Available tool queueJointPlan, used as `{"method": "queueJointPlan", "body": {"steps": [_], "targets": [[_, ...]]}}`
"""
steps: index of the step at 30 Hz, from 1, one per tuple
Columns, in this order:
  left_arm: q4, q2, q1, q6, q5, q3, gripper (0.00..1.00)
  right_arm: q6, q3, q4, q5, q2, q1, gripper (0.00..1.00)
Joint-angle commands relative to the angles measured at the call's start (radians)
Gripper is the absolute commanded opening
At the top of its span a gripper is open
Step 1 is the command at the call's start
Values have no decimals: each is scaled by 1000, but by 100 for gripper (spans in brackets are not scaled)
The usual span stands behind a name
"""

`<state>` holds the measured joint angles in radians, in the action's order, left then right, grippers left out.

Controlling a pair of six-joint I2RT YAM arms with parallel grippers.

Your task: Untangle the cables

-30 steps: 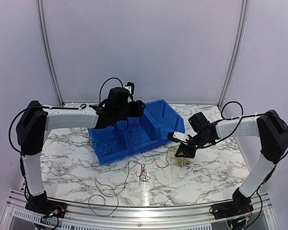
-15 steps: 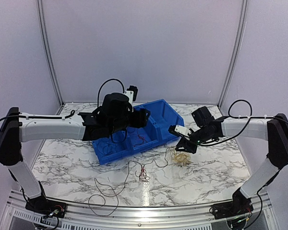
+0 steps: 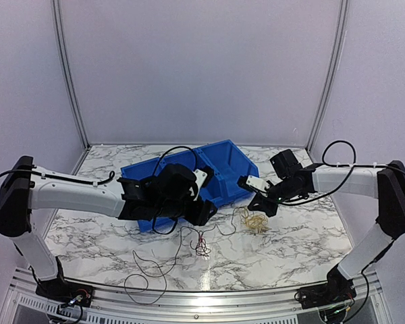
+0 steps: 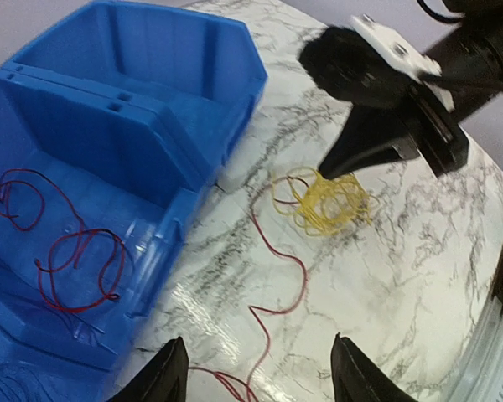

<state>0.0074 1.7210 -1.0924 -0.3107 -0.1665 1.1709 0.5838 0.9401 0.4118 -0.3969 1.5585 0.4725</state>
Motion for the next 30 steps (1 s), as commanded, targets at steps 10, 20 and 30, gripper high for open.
{"method": "queueJointPlan", "body": {"steps": [10,20,30], "targets": [[198,190,-40,75,49,89,62,1,58,62,-156,-96,-8,0],[326,320,-38,129,-27,224,53,36,71,120,-284,-133,-8,0],[527,370,-25,84,-43,186,52,9,165,187,-405,-217,-8,0]]}}
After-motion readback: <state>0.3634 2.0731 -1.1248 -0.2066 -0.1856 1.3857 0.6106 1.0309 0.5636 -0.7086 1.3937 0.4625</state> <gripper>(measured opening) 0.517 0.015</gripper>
